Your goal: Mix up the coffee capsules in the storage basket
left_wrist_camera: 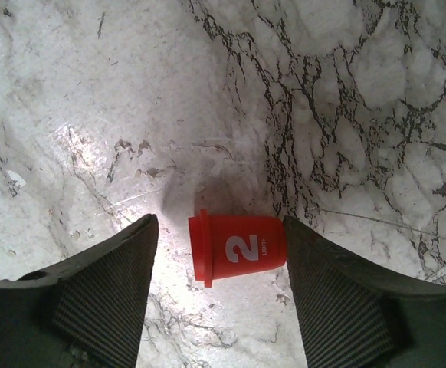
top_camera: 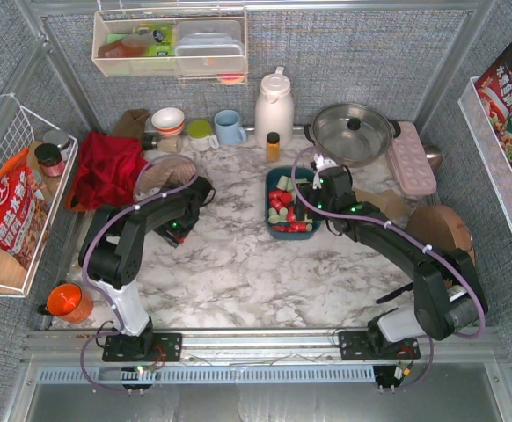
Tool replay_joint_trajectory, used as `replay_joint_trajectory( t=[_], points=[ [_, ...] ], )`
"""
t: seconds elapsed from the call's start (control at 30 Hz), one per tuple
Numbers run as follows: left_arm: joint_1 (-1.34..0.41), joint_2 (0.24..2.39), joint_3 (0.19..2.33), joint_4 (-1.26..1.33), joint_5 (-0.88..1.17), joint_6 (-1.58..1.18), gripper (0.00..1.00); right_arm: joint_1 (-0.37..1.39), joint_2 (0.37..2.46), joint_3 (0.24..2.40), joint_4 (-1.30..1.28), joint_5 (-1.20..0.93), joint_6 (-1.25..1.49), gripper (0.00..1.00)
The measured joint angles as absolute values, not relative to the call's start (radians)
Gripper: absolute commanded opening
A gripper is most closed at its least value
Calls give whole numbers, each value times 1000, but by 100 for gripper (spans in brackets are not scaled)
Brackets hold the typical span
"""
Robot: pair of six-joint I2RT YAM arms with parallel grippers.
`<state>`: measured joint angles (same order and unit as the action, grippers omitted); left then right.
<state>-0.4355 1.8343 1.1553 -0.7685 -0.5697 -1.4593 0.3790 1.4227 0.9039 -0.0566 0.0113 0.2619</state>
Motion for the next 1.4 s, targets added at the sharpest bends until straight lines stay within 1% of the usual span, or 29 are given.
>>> replay_joint_trajectory(
  t=[0.1, 0.17, 0.27, 0.33, 0.43, 0.47, 0.63, 0.83, 1.17, 1.4],
  points=[
    [-441, 1837, 1155, -772, -570, -1467, 71, 379, 1423, 906, -56, 14, 259, 73],
    [-447, 1837, 1155, -772, -571, -1468, 66, 379, 1423, 907, -57, 14, 259, 73],
    [-457, 1837, 1155, -771, -574, -1473, 57, 379, 1423, 908, -56, 14, 256, 73],
    [-462, 1837, 1155, -771, -576, -1474, 55, 379, 1423, 908, -57, 14, 256, 73],
    [-465, 1830, 1146, -759, -580, -1474, 44, 379, 1423, 909, -57, 14, 256, 73],
    [-466, 1823, 1140, -754, -580, -1473, 43, 379, 1423, 909, -57, 14, 256, 73],
    [-480, 1745, 1079, -706, -586, -1446, 43, 379, 1423, 909, -57, 14, 256, 73],
    [-502, 1562, 943, -513, -572, -1282, 43, 379, 1417, 909, -65, 13, 256, 73],
    [-644, 1262, 715, -52, -533, -812, 46, 389, 1379, 951, -106, -28, 260, 73],
    [-723, 1132, 514, 288, -397, -498, 46, 442, 1339, 1000, -195, -61, 258, 73]
  ],
)
